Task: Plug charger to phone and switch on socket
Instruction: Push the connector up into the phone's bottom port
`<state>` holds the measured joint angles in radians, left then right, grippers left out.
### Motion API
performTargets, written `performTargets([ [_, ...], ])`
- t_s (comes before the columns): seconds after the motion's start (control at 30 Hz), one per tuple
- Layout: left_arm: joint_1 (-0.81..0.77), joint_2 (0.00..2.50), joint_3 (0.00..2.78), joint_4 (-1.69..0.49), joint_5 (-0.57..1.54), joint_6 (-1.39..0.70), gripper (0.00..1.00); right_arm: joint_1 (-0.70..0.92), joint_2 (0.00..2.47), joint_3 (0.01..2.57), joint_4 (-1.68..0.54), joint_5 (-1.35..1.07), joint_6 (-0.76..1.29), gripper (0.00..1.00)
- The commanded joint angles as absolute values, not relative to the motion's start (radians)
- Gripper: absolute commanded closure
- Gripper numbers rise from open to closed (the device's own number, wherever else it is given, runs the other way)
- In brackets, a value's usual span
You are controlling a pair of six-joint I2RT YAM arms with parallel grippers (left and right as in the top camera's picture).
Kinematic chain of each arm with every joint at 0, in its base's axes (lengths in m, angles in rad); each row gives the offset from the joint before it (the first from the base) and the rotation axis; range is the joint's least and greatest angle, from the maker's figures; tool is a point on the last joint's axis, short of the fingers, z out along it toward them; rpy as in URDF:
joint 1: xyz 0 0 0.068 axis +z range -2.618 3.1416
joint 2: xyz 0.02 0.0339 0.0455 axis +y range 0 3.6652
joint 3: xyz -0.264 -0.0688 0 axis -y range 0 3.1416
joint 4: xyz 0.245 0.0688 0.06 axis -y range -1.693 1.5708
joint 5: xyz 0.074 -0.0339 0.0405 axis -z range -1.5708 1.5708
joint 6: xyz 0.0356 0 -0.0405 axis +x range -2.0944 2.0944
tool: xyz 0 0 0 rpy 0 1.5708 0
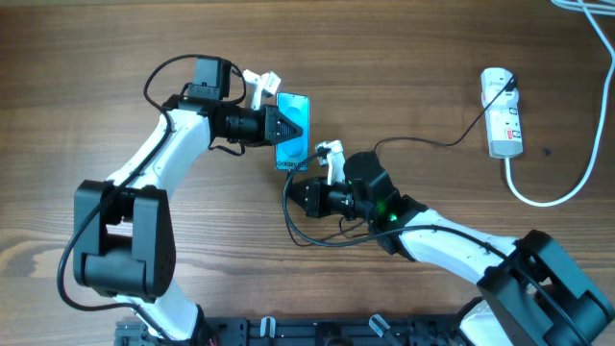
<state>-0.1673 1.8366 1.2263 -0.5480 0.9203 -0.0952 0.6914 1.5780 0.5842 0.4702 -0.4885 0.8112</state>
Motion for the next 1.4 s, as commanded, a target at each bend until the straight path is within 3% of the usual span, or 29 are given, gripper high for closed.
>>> performTargets([
  [0.0, -0.167, 1.834, 1.229, -0.544, 0.942, -0.143, 0.96, 0.693, 1.582, 0.583, 0.471, -0.471, 0.815, 0.96],
  [1.37, -0.167, 1.834, 1.229, -0.541, 0.941, -0.165, 0.96, 0.693, 1.582, 0.583, 0.456, -0.453, 0.836, 0.96],
])
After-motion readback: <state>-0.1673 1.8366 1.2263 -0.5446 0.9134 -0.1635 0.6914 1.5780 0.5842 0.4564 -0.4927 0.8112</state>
